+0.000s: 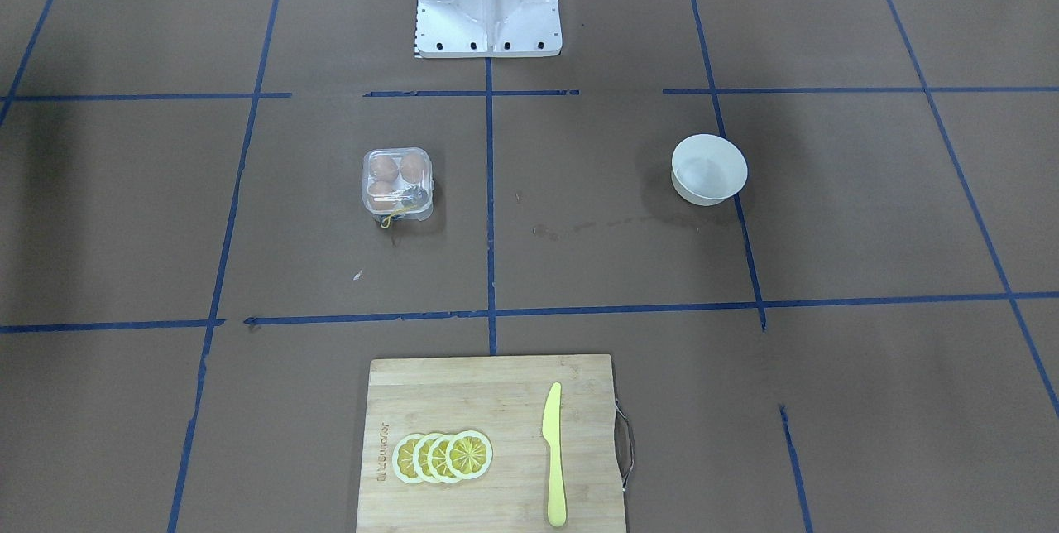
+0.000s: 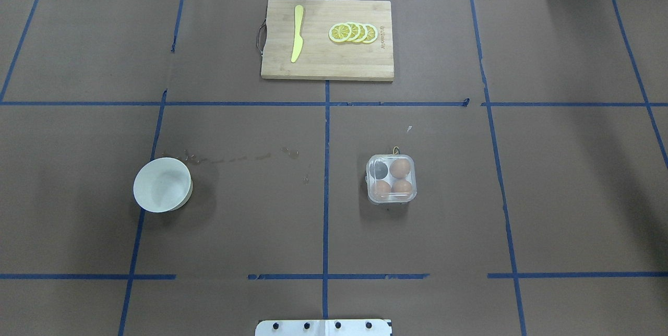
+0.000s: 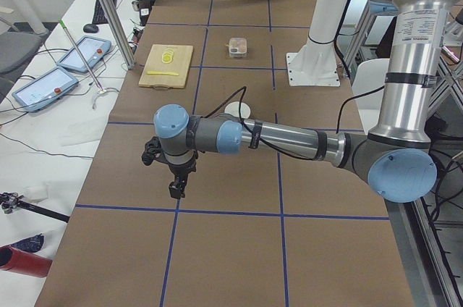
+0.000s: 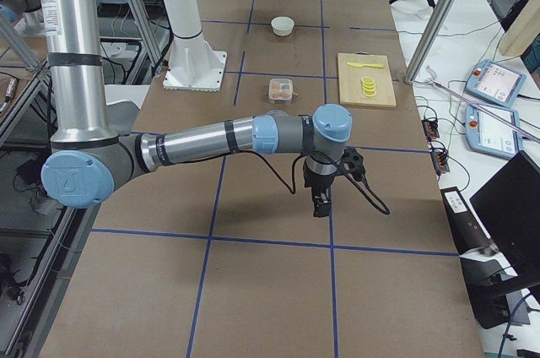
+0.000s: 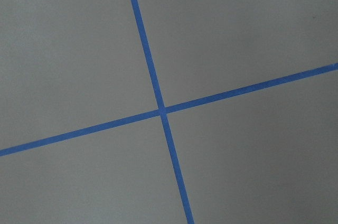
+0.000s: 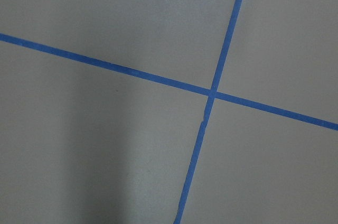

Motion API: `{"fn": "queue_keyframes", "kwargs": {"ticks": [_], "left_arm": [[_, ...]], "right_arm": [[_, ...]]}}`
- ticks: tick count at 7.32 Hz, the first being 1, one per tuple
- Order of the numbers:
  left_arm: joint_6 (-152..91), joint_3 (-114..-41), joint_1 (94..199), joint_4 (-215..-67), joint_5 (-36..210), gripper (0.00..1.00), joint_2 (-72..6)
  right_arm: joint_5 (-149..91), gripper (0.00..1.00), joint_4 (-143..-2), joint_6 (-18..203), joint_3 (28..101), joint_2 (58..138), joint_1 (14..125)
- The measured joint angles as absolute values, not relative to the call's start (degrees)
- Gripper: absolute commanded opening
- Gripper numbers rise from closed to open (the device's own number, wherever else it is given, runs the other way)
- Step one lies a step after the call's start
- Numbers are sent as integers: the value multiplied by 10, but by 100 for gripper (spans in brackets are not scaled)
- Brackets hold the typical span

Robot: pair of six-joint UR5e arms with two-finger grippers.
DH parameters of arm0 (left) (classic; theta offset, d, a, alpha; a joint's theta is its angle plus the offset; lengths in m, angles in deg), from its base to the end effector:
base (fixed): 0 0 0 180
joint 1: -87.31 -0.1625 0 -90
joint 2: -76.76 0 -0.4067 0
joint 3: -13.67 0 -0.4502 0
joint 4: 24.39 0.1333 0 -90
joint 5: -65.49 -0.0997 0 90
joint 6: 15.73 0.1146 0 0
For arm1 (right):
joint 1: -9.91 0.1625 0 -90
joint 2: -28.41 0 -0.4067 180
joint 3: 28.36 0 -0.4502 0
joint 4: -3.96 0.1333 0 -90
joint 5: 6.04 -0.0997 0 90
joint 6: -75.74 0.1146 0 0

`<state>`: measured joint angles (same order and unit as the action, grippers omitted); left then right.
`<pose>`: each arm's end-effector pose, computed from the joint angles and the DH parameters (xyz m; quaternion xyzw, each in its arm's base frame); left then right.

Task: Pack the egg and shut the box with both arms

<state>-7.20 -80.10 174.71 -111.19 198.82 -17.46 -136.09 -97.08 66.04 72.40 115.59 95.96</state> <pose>-0.0282 -0.5840 0.5803 0.0579 0.3664 0.1054 0.9227 0.0208 -0.5639 0.5462 0.0380 -0.3409 -0.1192 0.9318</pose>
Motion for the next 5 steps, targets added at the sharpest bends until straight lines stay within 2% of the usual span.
{"fn": "queue_keyframes", "kwargs": {"ticks": [5], "left_arm": [[-70,-809,1744,-1125,2038,100,-150]], "right_arm": [[-1371,100,-974,662,735,1158,960]]}}
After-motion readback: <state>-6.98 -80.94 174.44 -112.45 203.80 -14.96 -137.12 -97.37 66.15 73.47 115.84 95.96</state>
